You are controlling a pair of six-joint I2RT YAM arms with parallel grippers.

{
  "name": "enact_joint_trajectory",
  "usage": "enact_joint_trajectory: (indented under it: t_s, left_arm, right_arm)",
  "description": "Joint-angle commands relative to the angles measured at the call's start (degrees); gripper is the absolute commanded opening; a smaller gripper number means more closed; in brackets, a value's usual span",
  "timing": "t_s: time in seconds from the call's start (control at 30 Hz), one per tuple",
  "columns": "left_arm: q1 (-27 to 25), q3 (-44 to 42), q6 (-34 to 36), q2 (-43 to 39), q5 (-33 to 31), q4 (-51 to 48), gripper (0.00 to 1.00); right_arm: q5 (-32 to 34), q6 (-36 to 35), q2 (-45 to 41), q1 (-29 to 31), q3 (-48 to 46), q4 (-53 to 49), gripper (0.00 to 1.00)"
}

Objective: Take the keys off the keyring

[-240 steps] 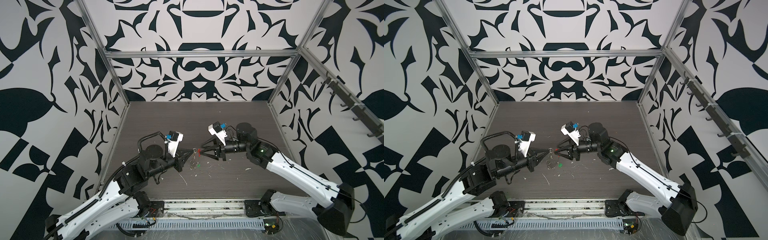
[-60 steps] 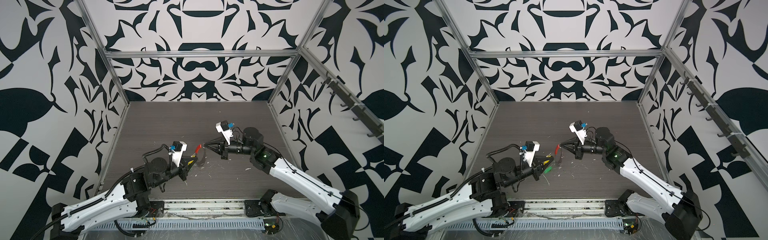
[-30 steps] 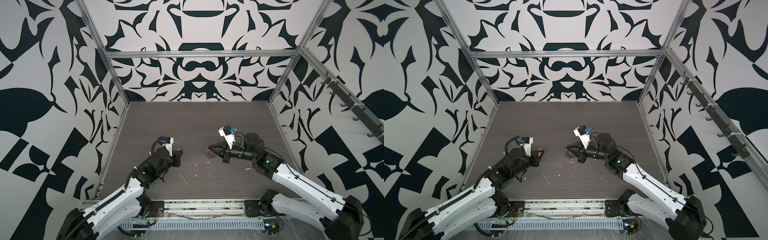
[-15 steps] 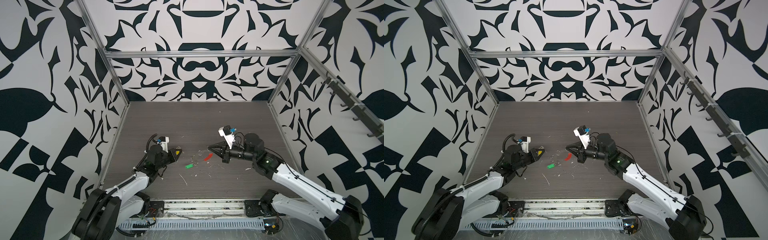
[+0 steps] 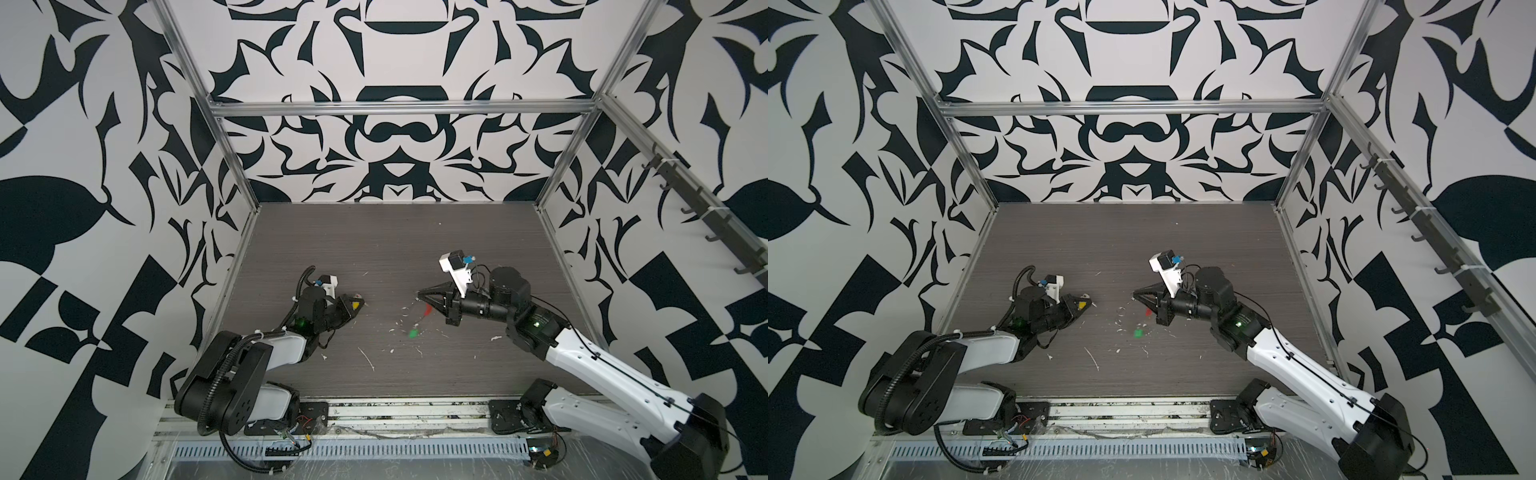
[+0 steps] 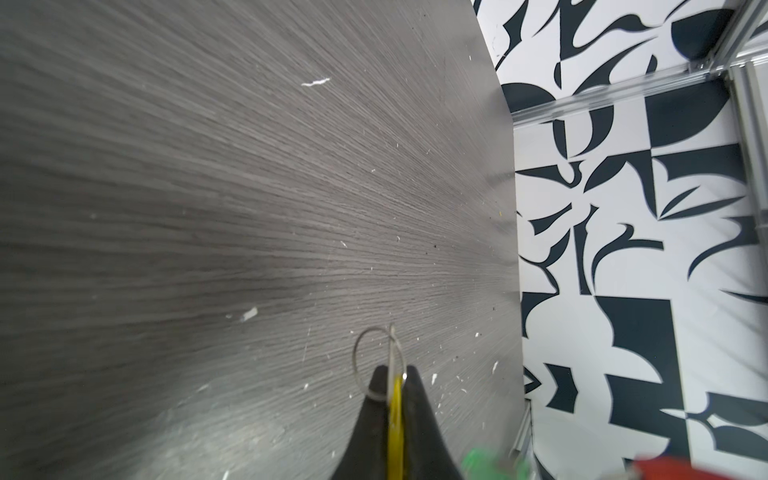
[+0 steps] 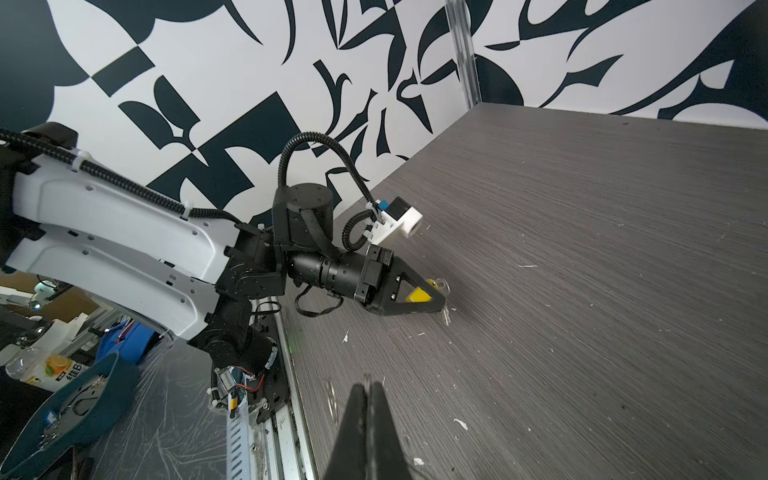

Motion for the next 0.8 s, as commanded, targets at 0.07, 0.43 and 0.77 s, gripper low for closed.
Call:
enact_joint_trajectory:
  t_s: [0.07, 0.43, 0.77]
  left_arm:
    - [0.3, 1.5, 0.3, -2.4, -3.1, -4.1, 0.39]
    - [0.3, 2.6, 1.9, -19.8, -6.0, -17.9, 0.55]
    - [0.2, 6.9, 4.9, -35.3, 2.6, -22.5, 0.83]
  right_arm:
    - [0.4, 0.1, -1.5, -0.1, 0.1, 3.1, 0.00]
    - [1.1, 1.0, -1.8, -0.1, 0.7, 3.2, 0.00]
    - [-0.4, 3.2, -0.3, 0.0, 4.1, 4.4, 0.00]
